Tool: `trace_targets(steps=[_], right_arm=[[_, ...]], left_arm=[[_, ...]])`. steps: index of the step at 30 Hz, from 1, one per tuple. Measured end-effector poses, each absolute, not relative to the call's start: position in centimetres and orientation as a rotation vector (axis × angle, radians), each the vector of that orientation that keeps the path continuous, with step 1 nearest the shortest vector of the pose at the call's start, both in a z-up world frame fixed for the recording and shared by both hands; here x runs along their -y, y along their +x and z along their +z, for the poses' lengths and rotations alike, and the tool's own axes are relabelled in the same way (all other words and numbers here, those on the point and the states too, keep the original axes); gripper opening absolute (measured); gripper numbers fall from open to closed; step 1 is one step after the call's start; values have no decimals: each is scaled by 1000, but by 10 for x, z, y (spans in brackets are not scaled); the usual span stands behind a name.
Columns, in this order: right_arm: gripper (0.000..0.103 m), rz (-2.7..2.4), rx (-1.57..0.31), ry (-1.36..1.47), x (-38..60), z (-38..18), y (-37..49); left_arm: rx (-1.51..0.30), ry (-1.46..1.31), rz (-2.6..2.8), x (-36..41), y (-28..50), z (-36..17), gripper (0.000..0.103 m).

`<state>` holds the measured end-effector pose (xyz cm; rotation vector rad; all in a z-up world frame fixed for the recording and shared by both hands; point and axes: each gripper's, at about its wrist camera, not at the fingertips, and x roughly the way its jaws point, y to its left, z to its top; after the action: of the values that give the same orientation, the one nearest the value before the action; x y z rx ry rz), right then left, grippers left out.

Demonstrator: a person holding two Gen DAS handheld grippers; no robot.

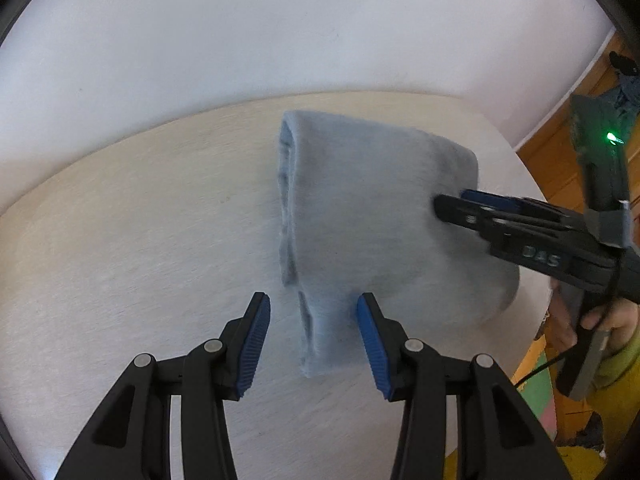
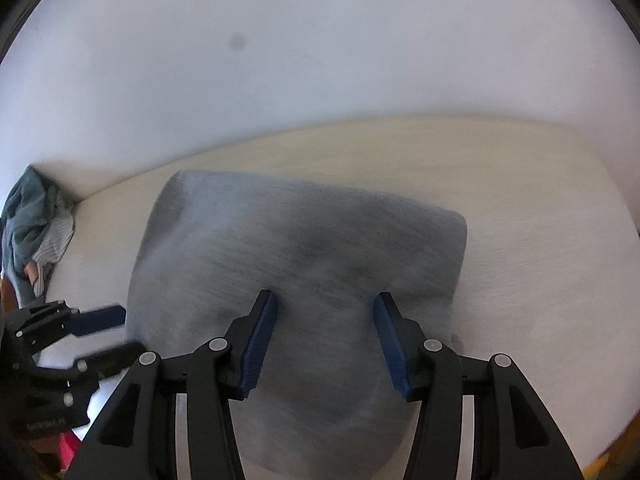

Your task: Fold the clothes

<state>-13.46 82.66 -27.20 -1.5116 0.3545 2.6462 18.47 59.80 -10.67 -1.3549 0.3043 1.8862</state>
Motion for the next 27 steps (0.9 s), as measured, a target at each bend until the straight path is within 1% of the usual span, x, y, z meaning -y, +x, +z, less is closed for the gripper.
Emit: trace_targets(steps=[3,6,8,11,13,14,15,16,17,20,22,23,24,27], right_arm=[[52,2751,-241,-1574,-803,-272,-134],[50,2784,-172,-1518,-798,-263,-125],[50,2793,-210,-1434,-803,-256,-126],[49,2815,-324,-1348,-811,-256,-159],[45,2803,-368,-1350,-814,-260,-183],[41,2790,-378,-1368,-814,-267,-193],[40,2776,-393,-1393,-813,-277,-208],[40,2762,-404,-1417,-811,-280,-203],[40,2746,-408,-1433,-810,-280,-193],[40,2724,-430,-1401,-822,-283,-200],[39,2695,-438,-1386,-824,-278,-197],[39,2701,-422,-1374,-821,-275,-193],[39,2706,-406,-1363,-818,-272,-190],[39,2751,-396,-1377,-797,-265,-164]], left_arm=[[-311,-1378,1867,-590,197,-108,41],[-306,-1351,1931,-575,203,-96,41],[-284,-1321,1976,-565,203,-86,41],[-233,-1242,2037,-562,185,-66,41],[-195,-1194,2031,-567,163,-58,41],[-187,-1186,2011,-576,157,-59,41],[-179,-1179,1991,-585,150,-60,41],[-172,-1172,1970,-594,144,-61,41],[-193,-1181,1961,-602,140,-67,41],[-286,-1233,1970,-618,132,-88,41],[-260,-1263,1966,-610,130,-98,42],[-248,-1270,1972,-605,132,-95,42],[-236,-1275,1977,-600,134,-93,40],[-230,-1245,1981,-584,150,-81,40]])
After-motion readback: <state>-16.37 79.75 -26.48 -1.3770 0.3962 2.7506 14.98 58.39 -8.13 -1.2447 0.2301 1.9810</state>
